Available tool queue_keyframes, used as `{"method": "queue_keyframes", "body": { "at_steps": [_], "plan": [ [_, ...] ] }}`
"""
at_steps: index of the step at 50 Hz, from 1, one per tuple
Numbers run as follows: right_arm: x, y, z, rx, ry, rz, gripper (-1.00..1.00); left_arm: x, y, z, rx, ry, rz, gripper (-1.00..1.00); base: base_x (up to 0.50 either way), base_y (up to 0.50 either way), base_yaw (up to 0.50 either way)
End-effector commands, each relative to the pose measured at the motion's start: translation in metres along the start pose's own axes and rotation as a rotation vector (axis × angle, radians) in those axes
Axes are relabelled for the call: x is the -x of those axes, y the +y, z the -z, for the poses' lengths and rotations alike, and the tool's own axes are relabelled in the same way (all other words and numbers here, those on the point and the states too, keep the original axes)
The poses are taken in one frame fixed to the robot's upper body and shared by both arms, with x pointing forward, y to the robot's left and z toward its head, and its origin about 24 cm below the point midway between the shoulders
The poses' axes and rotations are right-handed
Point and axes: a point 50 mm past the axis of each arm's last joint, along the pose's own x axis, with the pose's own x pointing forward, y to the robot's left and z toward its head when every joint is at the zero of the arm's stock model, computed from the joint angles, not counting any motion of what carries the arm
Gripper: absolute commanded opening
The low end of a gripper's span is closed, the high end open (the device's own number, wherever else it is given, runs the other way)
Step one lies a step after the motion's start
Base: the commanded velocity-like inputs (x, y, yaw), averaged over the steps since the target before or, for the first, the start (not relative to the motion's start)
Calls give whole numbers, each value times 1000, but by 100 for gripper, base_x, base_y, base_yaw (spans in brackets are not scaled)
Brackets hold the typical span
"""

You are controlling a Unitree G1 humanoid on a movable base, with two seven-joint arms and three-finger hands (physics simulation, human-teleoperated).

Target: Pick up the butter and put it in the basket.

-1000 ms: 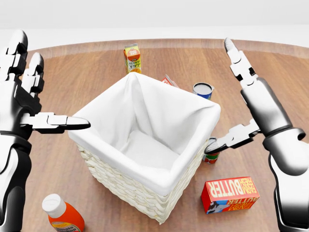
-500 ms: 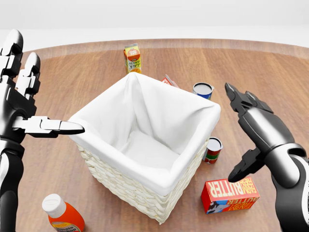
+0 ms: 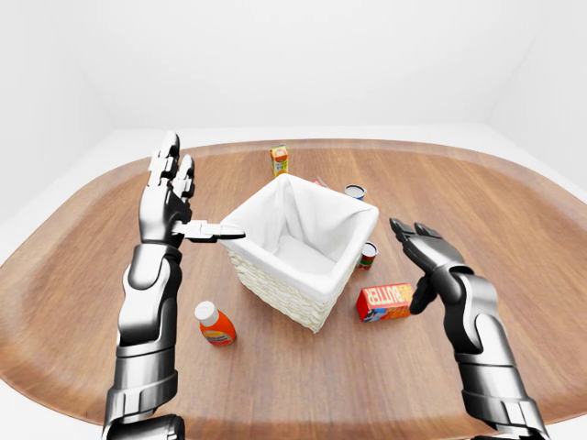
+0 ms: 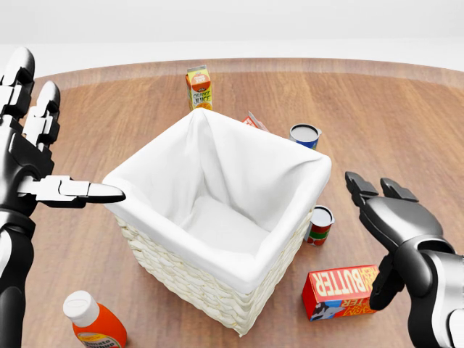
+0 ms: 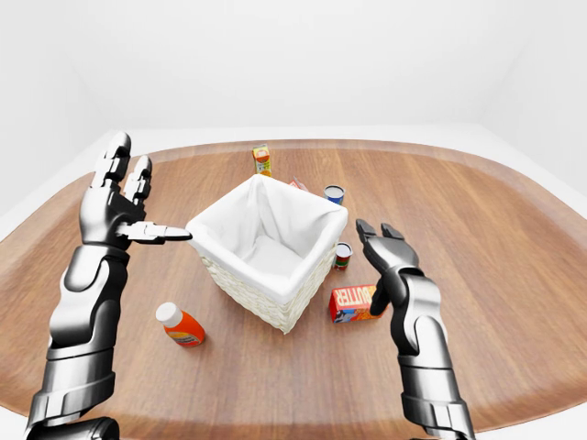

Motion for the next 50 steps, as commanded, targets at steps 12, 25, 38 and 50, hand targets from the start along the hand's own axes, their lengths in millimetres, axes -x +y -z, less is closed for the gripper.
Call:
{"method": "queue_keyframes", "body": {
  "at_steps": [12,25,38,50],
  "plan": [
    [-13,31,4,155,109,-124,100,0,1,0,-1,1,-1,100,0,0,0],
    [-22,40,-2,194,111,-150,100,1,3,2,0,8,-6,100,0,0,0],
    [-38,56,-15,196,71,-175,100,0,6,7,8,30,-12,100,0,0,0],
    [-61,76,-17,151,62,-202,100,-1,7,11,13,49,-16,100,0,0,0]
  ]
}}
